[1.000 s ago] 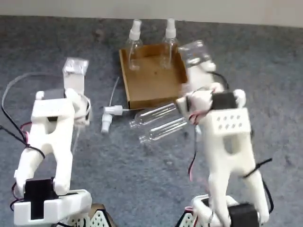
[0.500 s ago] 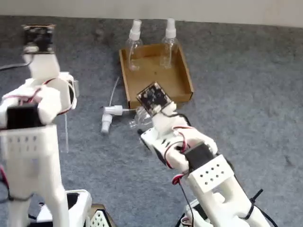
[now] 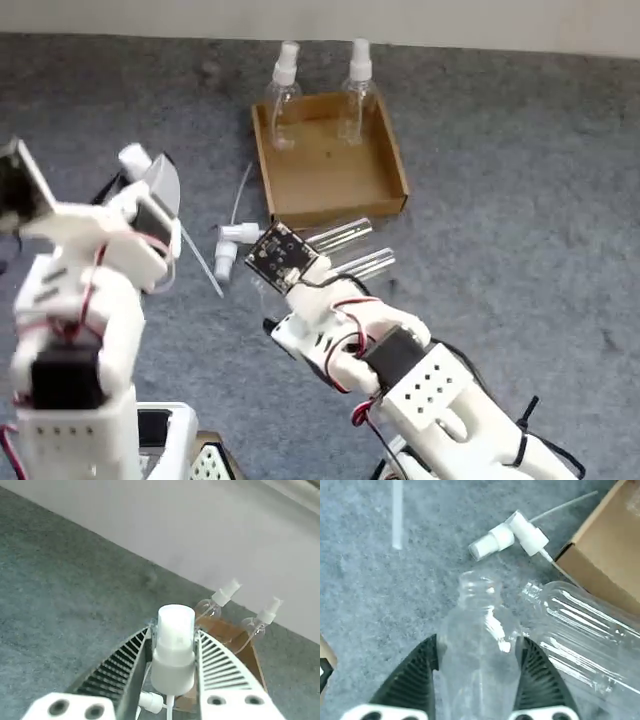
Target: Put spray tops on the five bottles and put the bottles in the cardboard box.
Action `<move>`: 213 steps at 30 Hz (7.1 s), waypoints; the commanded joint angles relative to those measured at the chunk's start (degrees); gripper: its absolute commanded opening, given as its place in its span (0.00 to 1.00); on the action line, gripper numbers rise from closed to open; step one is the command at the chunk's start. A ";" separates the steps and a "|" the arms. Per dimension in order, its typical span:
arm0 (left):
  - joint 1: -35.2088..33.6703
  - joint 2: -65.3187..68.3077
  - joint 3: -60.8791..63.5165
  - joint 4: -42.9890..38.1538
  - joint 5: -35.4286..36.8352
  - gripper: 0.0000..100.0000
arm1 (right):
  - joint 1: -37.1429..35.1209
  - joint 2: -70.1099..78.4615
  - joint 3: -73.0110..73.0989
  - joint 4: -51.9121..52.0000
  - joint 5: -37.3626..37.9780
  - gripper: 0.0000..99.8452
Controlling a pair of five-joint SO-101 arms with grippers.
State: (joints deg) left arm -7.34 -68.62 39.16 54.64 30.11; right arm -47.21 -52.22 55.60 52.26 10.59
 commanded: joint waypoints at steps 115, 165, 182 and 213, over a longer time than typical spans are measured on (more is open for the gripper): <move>25.27 -26.33 33.80 -16.18 -14.15 0.01 | 2.15 -13.58 -0.31 -17.19 -9.67 0.00; 12.97 -13.85 25.63 -19.43 -23.12 0.16 | 2.07 -13.58 8.04 -19.65 -9.41 0.00; 9.98 -13.85 15.16 -7.65 -23.12 0.16 | 6.20 -13.67 7.69 -19.56 -9.58 0.00; 15.08 -13.93 24.75 6.95 -25.67 0.34 | 5.41 21.49 -29.41 -22.55 -18.73 0.00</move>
State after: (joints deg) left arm 6.90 -82.07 64.13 61.76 3.82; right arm -39.65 -30.07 29.76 30.02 -7.60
